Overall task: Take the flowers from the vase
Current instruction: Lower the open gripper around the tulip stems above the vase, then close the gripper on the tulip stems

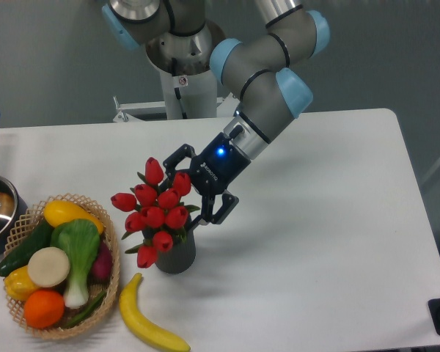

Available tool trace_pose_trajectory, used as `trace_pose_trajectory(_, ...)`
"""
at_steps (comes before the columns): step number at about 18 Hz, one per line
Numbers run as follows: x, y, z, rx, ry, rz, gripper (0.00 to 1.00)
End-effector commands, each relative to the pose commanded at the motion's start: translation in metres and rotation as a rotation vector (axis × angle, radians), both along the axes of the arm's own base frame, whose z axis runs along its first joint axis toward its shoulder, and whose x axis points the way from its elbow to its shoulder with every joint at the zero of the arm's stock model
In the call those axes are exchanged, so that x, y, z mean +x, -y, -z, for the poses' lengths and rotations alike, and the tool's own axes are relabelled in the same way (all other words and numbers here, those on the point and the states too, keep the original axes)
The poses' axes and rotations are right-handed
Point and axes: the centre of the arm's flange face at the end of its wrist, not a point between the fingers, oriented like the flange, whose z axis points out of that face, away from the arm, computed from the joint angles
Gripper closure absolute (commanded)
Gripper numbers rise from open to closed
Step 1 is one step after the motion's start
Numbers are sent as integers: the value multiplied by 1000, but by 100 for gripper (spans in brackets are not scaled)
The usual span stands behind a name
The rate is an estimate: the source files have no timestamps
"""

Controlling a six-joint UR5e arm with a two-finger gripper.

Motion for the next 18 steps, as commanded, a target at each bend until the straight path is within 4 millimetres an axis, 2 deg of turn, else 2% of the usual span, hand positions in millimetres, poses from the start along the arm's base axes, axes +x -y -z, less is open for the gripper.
trace_pose_trajectory(5,-2,-17,3,2,-1,24,0)
trace_pose_trajectory(8,0,-20,3,4,-3,32,1)
trace_pose_trajectory(10,2,-20,4,3,-2,32,19)
trace_pose_trajectory(12,1,-20,5,3,-2,32,24)
trace_pose_trajectory(14,2,-20,5,3,-2,32,33)
trace_pose_trajectory(18,2,-19,7,0,3,32,43)
